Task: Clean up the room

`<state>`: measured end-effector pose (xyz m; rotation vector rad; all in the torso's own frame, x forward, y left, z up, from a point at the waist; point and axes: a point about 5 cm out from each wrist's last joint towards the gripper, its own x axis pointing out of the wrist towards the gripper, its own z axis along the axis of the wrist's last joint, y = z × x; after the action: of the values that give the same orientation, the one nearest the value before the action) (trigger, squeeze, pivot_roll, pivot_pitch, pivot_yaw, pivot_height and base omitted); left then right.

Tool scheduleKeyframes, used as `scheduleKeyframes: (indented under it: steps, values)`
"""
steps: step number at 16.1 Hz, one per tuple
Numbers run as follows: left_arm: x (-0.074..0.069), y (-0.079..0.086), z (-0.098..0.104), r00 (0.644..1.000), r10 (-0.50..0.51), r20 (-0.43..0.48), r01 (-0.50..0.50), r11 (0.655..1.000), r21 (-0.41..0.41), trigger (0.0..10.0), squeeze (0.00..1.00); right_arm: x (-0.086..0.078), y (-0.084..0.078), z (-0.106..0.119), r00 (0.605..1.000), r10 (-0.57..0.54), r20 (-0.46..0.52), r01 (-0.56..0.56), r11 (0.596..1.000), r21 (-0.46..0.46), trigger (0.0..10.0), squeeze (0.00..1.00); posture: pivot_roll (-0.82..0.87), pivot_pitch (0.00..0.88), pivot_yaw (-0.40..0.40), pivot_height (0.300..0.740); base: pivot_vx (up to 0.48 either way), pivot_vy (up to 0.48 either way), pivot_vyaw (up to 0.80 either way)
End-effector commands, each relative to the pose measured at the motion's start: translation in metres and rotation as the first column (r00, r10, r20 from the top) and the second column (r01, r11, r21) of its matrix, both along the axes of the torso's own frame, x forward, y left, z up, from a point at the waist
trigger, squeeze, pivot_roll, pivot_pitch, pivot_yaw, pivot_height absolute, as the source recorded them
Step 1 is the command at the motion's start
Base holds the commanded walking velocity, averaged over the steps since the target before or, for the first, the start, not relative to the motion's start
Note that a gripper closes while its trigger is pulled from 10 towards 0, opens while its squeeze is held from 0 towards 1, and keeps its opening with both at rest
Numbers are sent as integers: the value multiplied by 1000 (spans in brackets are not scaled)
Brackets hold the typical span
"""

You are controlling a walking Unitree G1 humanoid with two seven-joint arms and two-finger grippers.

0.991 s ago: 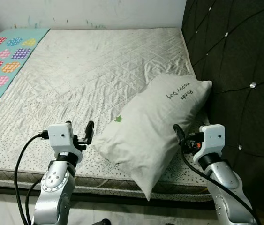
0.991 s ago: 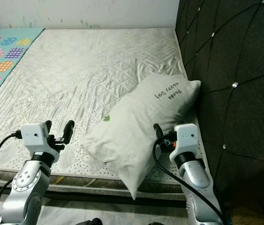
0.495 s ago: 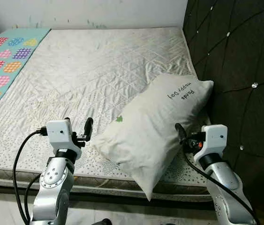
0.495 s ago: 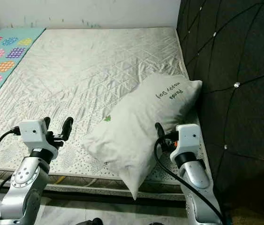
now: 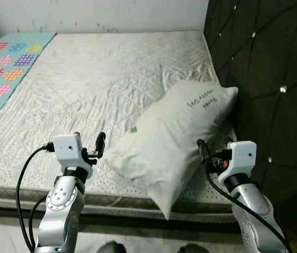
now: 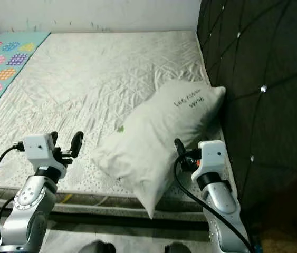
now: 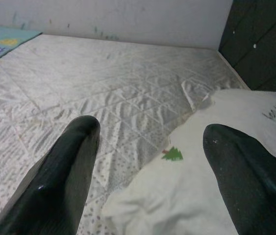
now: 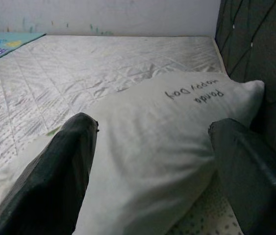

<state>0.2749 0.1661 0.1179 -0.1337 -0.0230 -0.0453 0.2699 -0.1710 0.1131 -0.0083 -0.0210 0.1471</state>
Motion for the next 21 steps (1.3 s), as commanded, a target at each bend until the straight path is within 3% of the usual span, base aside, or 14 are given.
scheduleKeyframes:
  steps: [1, 3, 7, 12, 21]
  values:
    - [-3, 5, -6, 999, 18, -31, -17, 1000, 6, 10000, 0, -1, 4, -1, 1000, 15, -7, -15, 1000, 10, 10000, 0, -156, 148, 76, 633, 0, 0, 0]
    - [-2, 4, -5, 999, 13, -31, -13, 1000, 7, 10000, 0, -1, 5, -1, 1000, 18, -6, -18, 1000, 9, 10000, 0, -157, 148, 80, 613, 0, 0, 0]
    - [1, 4, -3, 1000, 17, -23, -17, 1000, 1, 10000, 0, 2, 4, -1, 1000, 26, -5, -26, 1000, -10, 10000, 0, -161, 144, 76, 613, 0, 0, 0]
    - [-6, 5, -6, 999, 16, -29, -17, 999, -28, 10000, 0, 6, 1, 0, 999, 32, -5, -32, 999, -30, 10000, 0, -159, 156, 63, 613, 0, 0, 0]
    - [-10, 1, -2, 1000, -4, -20, 3, 999, -49, 10000, 0, 7, 5, 2, 999, 52, -7, -53, 998, -37, 10000, 0, -151, 207, 50, 613, 306, 0, 0]
